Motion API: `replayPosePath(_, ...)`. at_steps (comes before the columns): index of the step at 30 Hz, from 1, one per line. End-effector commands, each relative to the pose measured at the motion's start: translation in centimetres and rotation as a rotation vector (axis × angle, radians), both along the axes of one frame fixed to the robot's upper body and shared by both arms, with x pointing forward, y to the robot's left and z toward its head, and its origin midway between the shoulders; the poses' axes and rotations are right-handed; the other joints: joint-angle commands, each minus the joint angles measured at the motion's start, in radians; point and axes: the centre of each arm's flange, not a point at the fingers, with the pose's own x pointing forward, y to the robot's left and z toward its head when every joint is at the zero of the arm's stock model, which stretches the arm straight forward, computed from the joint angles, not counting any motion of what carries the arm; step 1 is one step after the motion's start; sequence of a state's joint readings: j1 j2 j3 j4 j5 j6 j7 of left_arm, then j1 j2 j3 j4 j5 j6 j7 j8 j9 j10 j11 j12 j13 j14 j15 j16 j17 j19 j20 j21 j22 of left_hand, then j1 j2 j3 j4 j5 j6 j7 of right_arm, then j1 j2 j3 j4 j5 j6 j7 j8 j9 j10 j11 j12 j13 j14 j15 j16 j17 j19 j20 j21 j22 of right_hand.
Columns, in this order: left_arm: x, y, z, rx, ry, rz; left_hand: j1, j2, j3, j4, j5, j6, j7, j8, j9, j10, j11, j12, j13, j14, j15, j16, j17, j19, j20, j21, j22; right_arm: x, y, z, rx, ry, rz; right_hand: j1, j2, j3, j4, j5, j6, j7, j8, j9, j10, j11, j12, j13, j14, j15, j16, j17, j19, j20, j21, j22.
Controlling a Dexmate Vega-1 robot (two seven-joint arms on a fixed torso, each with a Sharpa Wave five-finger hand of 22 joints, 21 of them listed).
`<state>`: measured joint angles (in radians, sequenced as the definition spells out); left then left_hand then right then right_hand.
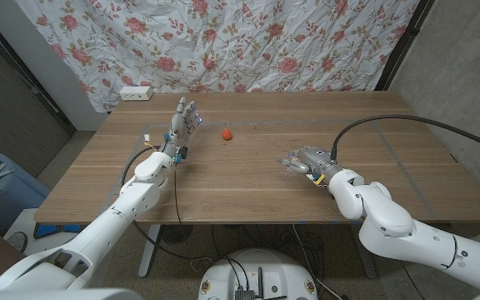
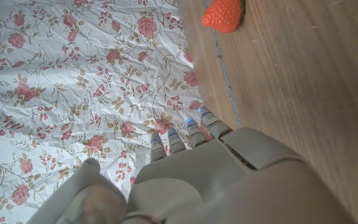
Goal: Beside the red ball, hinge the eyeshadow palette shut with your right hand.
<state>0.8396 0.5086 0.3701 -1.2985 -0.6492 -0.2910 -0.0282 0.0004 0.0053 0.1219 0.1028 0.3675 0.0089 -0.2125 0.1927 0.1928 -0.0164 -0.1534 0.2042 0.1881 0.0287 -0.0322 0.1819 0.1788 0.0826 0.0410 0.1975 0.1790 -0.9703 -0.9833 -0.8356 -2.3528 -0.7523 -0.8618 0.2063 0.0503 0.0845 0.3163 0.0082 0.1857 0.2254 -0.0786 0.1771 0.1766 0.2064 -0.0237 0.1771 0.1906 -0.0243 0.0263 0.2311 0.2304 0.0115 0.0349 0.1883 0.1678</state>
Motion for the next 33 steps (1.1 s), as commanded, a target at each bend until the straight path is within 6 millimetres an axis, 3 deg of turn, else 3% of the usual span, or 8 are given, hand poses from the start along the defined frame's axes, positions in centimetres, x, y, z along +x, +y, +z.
replayPosePath(1, 0.0, 0.0, 0.0, 0.000, 0.000, 0.000, 0.005, 0.010, 0.009, -0.002, 0.007, -0.002, -0.007, 0.005, 0.004, 0.001, -0.006, 0.005, 0.004, 0.004, -0.022, 0.006, 0.005, 0.008, 0.002, 0.004, 0.004, 0.1, 0.0, -1.7, -0.027, -0.037, -0.004, -0.017, 0.014, -0.008, 0.001, -0.002, -0.024, 0.000, -0.004, 0.003, -0.022, -0.004, -0.002, -0.001, -0.026, -0.002, -0.009, 0.006, -0.019, 0.011, -0.006, 0.002)
replayPosePath(12, 0.0, 0.0, 0.0, 0.000, 0.000, 0.000, 0.005, 0.010, 0.009, -0.002, 0.007, -0.002, -0.007, 0.005, 0.004, 0.001, -0.005, 0.005, 0.004, 0.004, -0.024, 0.006, 0.005, 0.007, 0.001, 0.004, 0.004, 0.9, -0.5, -3.2, -0.055, -0.068, 0.011, -0.034, 0.012, -0.016, 0.012, -0.002, -0.082, 0.001, -0.007, 0.003, -0.065, -0.023, -0.001, -0.003, -0.063, -0.015, -0.015, 0.012, -0.042, 0.010, -0.006, 0.003)
replayPosePath(33, 0.0, 0.0, 0.0, 0.000, 0.000, 0.000, 0.005, 0.010, 0.009, -0.002, 0.007, -0.002, -0.007, 0.005, 0.004, 0.001, -0.007, 0.005, 0.004, 0.004, -0.023, 0.006, 0.005, 0.007, 0.001, 0.004, 0.004, 1.9, -1.7, -5.6, -0.141, -0.119, -0.008, -0.052, 0.012, -0.027, 0.033, 0.000, -0.103, -0.003, -0.002, 0.003, -0.063, -0.034, 0.007, -0.004, -0.070, -0.031, -0.010, 0.018, -0.046, 0.005, -0.002, 0.003)
